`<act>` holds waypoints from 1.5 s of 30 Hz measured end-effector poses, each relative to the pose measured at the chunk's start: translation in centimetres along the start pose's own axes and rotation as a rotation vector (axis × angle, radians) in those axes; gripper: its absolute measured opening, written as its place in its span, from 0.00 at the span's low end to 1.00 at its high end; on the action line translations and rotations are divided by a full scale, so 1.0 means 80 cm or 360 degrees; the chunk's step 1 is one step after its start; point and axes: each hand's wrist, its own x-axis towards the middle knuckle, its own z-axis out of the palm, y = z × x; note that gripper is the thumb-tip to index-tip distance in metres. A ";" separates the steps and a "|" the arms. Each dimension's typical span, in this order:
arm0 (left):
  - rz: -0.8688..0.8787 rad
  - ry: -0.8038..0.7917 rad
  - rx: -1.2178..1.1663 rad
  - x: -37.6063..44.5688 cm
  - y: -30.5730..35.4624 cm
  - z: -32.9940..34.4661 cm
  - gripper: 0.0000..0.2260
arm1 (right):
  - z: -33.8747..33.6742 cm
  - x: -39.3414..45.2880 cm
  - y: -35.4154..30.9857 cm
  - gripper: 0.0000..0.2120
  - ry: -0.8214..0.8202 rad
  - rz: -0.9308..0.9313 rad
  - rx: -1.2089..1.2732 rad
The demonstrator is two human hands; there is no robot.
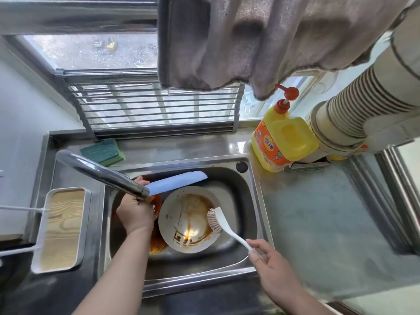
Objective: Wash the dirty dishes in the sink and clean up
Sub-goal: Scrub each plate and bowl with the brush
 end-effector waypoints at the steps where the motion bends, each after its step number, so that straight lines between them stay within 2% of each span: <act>1: -0.0030 0.0003 0.0047 -0.002 -0.003 0.004 0.13 | 0.001 -0.001 0.002 0.07 -0.0010 0.0007 -0.0009; 6: 0.0029 -0.0406 0.0263 0.000 -0.035 0.030 0.18 | 0.005 -0.002 0.009 0.08 -0.0005 0.0034 -0.0023; 9: -0.0027 -0.0500 0.0556 0.016 -0.024 0.045 0.19 | 0.008 0.004 0.007 0.07 0.0002 0.0071 -0.0005; 13: -0.0404 -0.0362 0.0513 0.049 0.013 0.063 0.20 | 0.010 0.012 0.003 0.06 -0.0026 0.0073 -0.0054; 15: -0.0610 -0.0276 0.0337 0.053 0.020 0.070 0.22 | 0.011 0.015 0.002 0.06 -0.0045 0.0057 -0.0062; 18: -0.0844 0.0049 -0.0128 0.044 0.009 0.064 0.25 | 0.011 0.017 0.002 0.06 -0.0068 0.0062 -0.0050; 19: -0.0900 0.0088 -0.0220 0.037 0.002 0.059 0.26 | 0.011 0.017 0.002 0.06 -0.0077 0.0075 -0.0044; 21: -0.0983 0.0034 -0.0269 0.014 -0.018 0.052 0.19 | 0.010 0.017 0.004 0.07 -0.0090 0.0107 -0.0050; 23: -0.1079 -0.0109 -0.0130 -0.014 -0.047 0.053 0.11 | 0.010 0.017 0.008 0.06 -0.0089 0.0134 -0.0089; 26: -0.1050 -0.0367 0.0174 -0.044 -0.082 0.062 0.15 | 0.011 0.020 0.011 0.05 -0.0101 0.0187 -0.0132; 28: -0.0973 -0.0443 0.0395 -0.052 -0.086 0.063 0.16 | 0.012 0.023 0.011 0.05 -0.0100 0.0205 -0.0132; 32: -0.0614 -0.0653 0.0870 -0.049 -0.091 0.060 0.11 | 0.014 0.031 0.010 0.06 -0.0108 0.0185 -0.0120; 35: -0.0495 -0.0731 0.0988 -0.044 -0.093 0.054 0.09 | 0.012 0.035 0.006 0.07 -0.0092 0.0178 -0.0122; 38: -0.0407 -0.0788 0.0935 -0.038 -0.093 0.046 0.06 | 0.009 0.036 0.001 0.07 -0.0063 0.0202 -0.0137; 40: -0.0443 -0.0846 0.0780 -0.037 -0.092 0.041 0.08 | 0.006 0.035 -0.001 0.07 -0.0042 0.0206 -0.0121; 45: -0.0763 -0.1032 0.0138 -0.040 -0.099 0.030 0.21 | -0.005 0.028 -0.010 0.06 -0.0014 0.0170 -0.0201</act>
